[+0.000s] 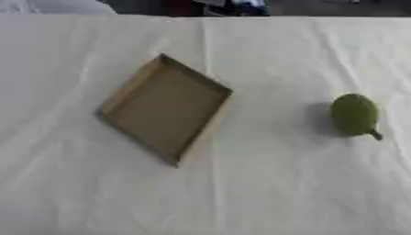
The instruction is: Pick up objects on the table and place them in the box.
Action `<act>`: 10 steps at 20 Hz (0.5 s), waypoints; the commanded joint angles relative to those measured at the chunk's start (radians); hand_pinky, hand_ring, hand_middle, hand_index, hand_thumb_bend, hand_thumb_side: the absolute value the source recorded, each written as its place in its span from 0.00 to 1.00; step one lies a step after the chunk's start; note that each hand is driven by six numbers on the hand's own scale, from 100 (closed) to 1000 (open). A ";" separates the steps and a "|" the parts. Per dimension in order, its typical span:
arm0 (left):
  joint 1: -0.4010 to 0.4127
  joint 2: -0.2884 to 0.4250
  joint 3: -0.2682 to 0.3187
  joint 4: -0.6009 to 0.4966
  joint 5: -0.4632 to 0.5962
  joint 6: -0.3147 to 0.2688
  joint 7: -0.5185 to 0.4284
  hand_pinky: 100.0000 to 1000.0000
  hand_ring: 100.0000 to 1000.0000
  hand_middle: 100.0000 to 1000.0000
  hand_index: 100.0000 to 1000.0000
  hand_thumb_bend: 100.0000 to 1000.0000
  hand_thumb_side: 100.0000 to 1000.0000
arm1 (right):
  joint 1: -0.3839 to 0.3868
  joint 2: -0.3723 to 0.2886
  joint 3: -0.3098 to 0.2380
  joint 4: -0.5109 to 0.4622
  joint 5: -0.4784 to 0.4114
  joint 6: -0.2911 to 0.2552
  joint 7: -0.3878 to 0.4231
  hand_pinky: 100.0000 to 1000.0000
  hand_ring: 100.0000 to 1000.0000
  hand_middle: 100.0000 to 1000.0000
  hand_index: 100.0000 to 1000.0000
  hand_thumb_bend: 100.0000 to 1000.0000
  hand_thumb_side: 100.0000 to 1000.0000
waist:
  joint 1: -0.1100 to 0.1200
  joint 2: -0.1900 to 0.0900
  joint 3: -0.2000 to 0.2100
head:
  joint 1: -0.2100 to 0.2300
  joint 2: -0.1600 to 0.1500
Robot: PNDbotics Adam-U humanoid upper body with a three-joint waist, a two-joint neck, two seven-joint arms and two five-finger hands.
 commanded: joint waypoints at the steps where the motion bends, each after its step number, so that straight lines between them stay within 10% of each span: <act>1: -0.002 0.020 0.006 -0.019 -0.001 0.003 0.001 0.88 0.82 0.63 0.79 0.00 0.55 | -0.006 -0.025 -0.012 -0.013 0.005 0.001 -0.002 0.82 0.78 0.66 0.78 0.00 0.14 | 0.001 -0.019 -0.001 | 0.003 0.006; 10: 0.004 0.025 0.008 -0.014 -0.003 0.001 -0.001 0.88 0.82 0.63 0.79 0.00 0.55 | 0.008 -0.156 0.043 0.093 0.121 -0.098 0.057 0.80 0.80 0.69 0.80 0.00 0.00 | -0.003 -0.021 -0.003 | 0.007 0.014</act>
